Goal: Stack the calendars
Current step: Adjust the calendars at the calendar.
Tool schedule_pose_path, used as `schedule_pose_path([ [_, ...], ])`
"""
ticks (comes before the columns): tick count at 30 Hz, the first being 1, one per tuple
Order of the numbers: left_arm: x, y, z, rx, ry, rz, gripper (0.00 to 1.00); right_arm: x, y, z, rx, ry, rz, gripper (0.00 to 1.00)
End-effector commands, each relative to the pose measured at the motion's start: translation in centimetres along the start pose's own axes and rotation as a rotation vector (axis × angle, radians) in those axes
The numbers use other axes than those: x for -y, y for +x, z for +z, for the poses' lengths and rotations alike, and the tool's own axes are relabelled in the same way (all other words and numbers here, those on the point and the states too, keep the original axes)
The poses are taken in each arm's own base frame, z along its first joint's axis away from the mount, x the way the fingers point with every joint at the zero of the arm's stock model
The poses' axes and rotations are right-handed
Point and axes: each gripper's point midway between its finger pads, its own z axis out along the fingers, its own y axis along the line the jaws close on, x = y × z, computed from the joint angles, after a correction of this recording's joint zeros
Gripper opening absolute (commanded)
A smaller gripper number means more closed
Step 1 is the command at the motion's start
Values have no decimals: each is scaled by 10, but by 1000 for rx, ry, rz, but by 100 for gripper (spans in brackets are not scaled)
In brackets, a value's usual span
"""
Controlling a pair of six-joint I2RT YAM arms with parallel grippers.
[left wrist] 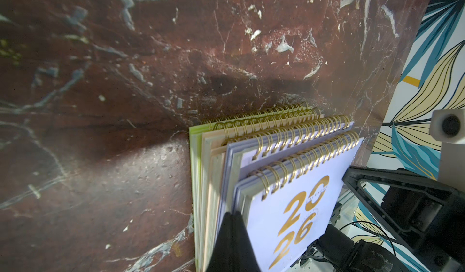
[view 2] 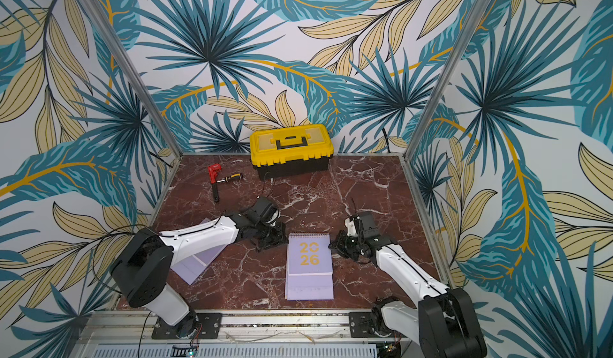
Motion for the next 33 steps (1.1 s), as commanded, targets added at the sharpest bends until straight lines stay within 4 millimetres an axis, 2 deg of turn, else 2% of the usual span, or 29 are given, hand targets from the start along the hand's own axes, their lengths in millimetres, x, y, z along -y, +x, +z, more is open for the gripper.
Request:
schedule_pose_path([
  [1,22,-2,-8,11,65,31,0,-15,3,2,-23,-73,-5,9],
  [27,31,-12,-8,15,92,37,0,-8,6,2,-26,-43,-9,11],
  [33,24,-10,-4,4,79,23,0,-7,4,-1,-20,-18,-21,16],
])
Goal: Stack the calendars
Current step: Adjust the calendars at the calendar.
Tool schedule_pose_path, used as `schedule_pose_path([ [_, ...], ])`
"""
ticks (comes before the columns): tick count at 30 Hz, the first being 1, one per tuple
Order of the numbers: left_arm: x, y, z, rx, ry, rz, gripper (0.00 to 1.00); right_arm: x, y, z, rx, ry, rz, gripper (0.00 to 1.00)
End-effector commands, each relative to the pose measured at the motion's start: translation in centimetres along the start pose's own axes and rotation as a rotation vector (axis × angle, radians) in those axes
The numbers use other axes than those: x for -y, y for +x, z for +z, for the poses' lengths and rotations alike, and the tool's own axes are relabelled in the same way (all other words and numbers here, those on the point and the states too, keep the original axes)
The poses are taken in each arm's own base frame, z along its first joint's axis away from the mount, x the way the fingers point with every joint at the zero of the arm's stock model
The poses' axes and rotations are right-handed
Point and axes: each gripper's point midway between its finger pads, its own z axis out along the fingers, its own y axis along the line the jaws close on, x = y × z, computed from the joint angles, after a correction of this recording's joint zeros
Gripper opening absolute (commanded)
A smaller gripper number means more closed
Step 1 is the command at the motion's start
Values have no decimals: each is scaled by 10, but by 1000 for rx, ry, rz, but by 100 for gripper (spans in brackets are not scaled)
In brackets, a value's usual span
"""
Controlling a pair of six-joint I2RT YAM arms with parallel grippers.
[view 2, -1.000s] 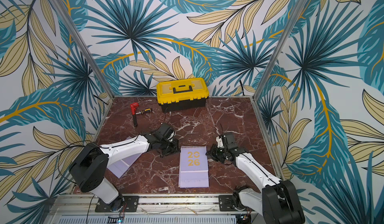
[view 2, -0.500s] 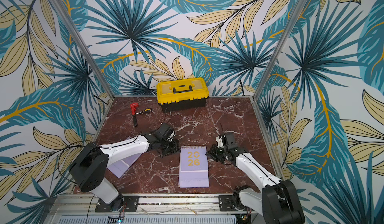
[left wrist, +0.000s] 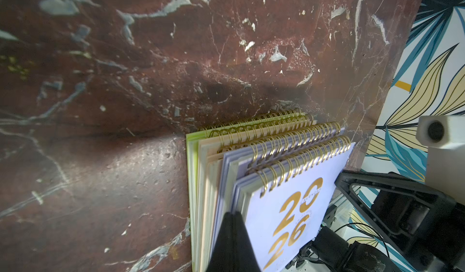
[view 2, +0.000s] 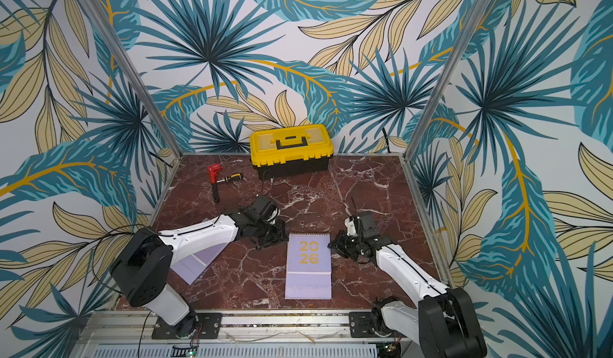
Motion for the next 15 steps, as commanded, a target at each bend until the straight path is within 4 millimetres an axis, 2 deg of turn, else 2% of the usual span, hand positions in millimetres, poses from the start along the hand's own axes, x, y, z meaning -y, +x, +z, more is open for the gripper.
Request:
schedule_pose_path([
  [1,18,-3,0,-7,61,26,0,-6,3,-3,-18,-7,-29,19],
  [4,11,-3,-1,-1,49,12,0,-7,0,-9,-6,18,-47,27],
  [7,6,-8,-9,25,47,-2,1,-4,-2,-15,10,54,-62,30],
  [12,-9,-20,-35,100,15,-16,10,-2,-2,-22,-7,111,-86,34],
  [15,-20,-28,-55,136,-10,-22,11,-3,-6,-33,20,139,-105,35],
])
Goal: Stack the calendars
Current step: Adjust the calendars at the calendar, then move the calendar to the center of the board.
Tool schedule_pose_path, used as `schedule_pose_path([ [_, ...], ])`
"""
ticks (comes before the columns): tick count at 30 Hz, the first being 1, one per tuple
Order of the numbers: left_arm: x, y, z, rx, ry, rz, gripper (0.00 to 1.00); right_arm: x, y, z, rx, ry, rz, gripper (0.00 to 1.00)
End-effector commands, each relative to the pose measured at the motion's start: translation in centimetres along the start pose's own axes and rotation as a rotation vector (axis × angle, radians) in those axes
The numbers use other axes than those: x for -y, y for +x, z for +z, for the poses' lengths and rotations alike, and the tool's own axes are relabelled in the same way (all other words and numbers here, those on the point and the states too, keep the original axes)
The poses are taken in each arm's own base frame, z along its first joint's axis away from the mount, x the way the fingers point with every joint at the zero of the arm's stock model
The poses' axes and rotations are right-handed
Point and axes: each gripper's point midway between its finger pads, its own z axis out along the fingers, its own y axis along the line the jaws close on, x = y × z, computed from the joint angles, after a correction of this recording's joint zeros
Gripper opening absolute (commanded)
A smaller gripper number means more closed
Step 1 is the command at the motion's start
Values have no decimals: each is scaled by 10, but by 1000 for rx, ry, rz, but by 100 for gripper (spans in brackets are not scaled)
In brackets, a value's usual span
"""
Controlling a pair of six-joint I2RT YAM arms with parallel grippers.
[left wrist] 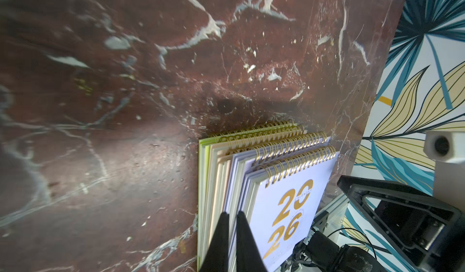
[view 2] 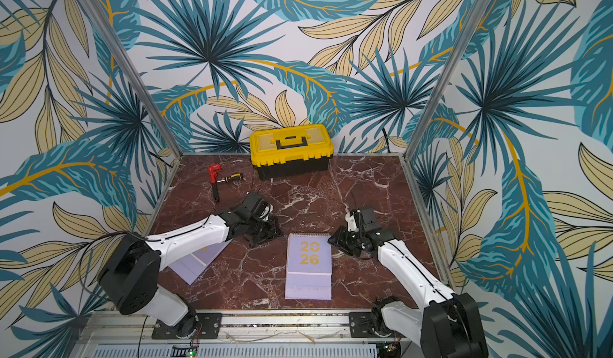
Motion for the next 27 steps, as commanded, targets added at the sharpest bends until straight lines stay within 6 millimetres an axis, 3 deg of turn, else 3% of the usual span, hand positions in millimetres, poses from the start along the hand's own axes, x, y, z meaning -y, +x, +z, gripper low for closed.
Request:
schedule_pose_path([
  [1,-14,-11,-28,58,-39,12,11,8,1,-14,14,73,-33,35],
  [10,-64,-21,-80,115,-118,-66,12,-20,-21,-44,82,66,-72,37],
  [19,-100,-3,-109,138,-247,-163,12,-48,-41,-36,72,-18,-81,37],
  [27,-122,-4,-138,225,-343,-217,12,-57,-42,-24,31,-65,-93,37],
])
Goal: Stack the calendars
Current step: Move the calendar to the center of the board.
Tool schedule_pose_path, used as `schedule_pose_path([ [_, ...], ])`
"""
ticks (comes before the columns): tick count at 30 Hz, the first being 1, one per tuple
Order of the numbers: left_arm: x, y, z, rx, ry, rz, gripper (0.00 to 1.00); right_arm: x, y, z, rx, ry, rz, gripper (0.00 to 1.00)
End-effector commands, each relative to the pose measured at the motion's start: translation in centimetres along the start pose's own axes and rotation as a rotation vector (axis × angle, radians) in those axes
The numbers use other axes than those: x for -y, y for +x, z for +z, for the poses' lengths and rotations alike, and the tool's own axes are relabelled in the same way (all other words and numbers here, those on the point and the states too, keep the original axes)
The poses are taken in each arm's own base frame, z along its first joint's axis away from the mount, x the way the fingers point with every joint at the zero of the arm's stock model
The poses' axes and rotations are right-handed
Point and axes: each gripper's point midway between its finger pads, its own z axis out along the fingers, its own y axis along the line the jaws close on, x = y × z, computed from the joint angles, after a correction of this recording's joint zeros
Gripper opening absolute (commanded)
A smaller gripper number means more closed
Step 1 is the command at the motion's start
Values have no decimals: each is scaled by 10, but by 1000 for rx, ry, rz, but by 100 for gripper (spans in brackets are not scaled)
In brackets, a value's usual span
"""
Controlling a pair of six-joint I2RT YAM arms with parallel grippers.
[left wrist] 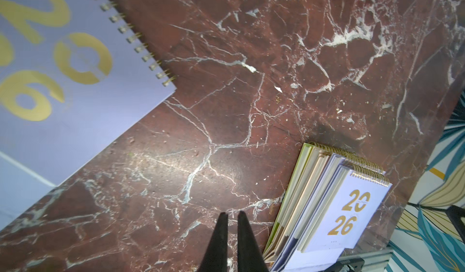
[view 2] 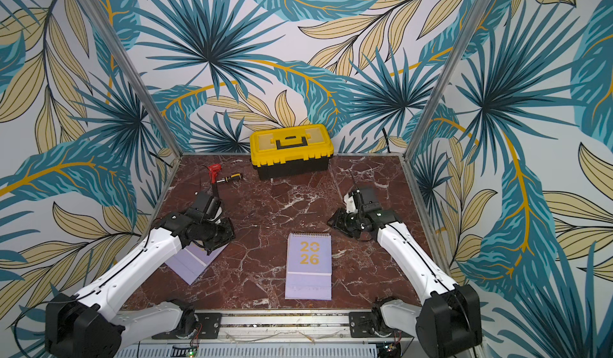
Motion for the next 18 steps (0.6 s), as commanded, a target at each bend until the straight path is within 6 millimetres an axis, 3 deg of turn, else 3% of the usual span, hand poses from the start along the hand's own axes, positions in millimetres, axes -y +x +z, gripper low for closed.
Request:
schedule_pose_path([
  [1,-24,-5,-14,45,-82,-49,12,-10,0,2,-13,-44,-33,37],
  [12,-80,-5,-22,19,-232,-198,12,-8,3,18,-14,-98,-20,37],
  [18,-126,-24,-18,24,-288,-373,11,-13,-3,20,-16,-115,-23,37],
])
